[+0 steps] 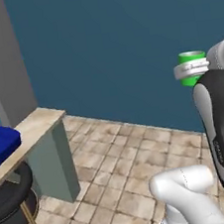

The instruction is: There is a tray on the dining counter. Grab the cup, mug, and pitcher and place them on the tray. The pitcher may be placed next to the tray if it cannot fit the tray.

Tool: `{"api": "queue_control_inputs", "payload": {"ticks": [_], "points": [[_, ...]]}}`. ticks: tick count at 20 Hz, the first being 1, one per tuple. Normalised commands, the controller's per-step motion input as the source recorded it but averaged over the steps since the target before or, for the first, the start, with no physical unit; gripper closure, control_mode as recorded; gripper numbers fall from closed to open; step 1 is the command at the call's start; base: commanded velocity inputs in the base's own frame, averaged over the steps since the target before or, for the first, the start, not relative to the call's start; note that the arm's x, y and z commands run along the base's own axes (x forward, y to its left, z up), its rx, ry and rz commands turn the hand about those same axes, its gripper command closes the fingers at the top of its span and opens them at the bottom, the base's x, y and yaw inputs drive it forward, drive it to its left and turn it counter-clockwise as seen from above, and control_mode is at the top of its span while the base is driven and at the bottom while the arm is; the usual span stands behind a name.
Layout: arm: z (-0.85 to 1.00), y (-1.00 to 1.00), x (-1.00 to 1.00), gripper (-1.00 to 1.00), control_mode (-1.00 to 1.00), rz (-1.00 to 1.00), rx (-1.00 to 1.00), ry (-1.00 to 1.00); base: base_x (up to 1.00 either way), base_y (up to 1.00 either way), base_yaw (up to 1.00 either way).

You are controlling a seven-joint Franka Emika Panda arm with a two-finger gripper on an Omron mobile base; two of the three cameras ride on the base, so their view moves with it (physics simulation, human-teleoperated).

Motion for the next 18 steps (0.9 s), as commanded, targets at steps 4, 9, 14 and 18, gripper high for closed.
{"api": "queue_control_inputs", "payload": {"ticks": [4,9,14,18], "points": [[0.00,0.00,0.00,1.00,1.00,0.00,0.00,0.00,1.00,-0.22,0.98],[0.00,0.00,0.00,1.00,1.00,0.00,0.00,0.00,1.00,-0.21,0.99],[0.00,0.00,0.00,1.00,1.00,0.00,0.00,0.00,0.74,-0.01,0.83],[0.00,0.00,0.00,1.00,1.00,0.00,0.00,0.00,0.47,0.02,0.72]]}}
